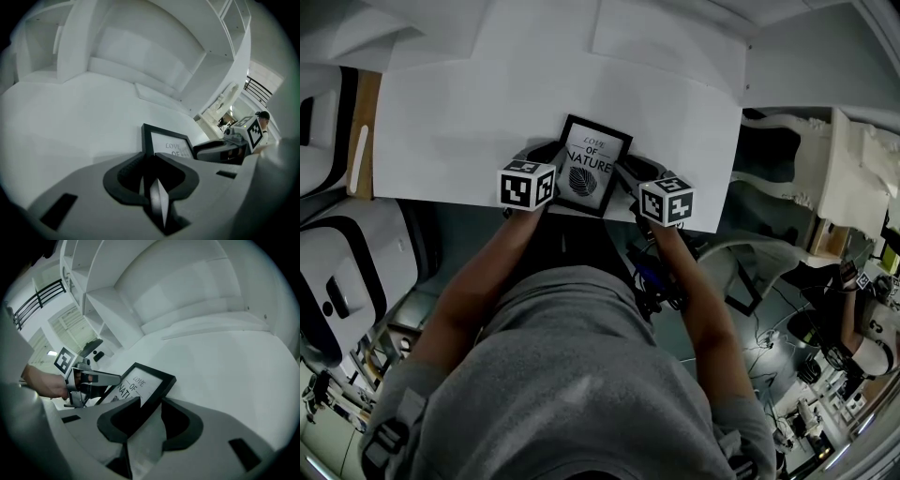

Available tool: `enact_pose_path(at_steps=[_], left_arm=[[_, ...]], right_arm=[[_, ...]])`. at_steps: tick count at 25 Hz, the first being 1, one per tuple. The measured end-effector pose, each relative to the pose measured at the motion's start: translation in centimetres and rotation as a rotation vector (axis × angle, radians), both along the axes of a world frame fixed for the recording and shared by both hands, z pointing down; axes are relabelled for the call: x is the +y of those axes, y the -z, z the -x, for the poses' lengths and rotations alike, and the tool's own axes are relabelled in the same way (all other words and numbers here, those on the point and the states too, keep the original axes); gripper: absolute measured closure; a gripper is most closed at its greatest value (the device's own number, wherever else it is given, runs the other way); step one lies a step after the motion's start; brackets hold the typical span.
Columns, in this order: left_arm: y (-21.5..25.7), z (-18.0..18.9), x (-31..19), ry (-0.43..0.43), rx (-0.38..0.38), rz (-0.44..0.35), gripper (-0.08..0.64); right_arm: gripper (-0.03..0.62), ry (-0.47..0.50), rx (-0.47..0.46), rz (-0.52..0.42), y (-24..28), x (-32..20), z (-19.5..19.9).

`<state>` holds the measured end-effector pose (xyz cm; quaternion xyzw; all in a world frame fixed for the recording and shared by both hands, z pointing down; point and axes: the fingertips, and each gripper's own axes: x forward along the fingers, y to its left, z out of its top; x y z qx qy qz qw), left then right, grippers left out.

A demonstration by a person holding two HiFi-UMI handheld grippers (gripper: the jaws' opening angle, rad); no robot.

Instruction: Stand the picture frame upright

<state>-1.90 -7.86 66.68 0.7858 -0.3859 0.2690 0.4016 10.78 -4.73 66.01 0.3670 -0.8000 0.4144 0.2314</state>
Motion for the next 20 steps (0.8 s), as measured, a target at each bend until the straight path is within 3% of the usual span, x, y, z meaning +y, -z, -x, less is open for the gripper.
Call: enact_pose_path(at_steps=[11,20], left_arm=[[1.0,0.8,-0.5,0.072,0.116,-0.024,0.488],[1.0,1.1,-0.6,0.117,0.167,-0.024,0.488]], right_arm=[[0.457,-0.078,-0.122,0.05,1.0,-0.1,0.4],[0.457,-0.122,-0.242,0.135,0.6,0.3,1.2]])
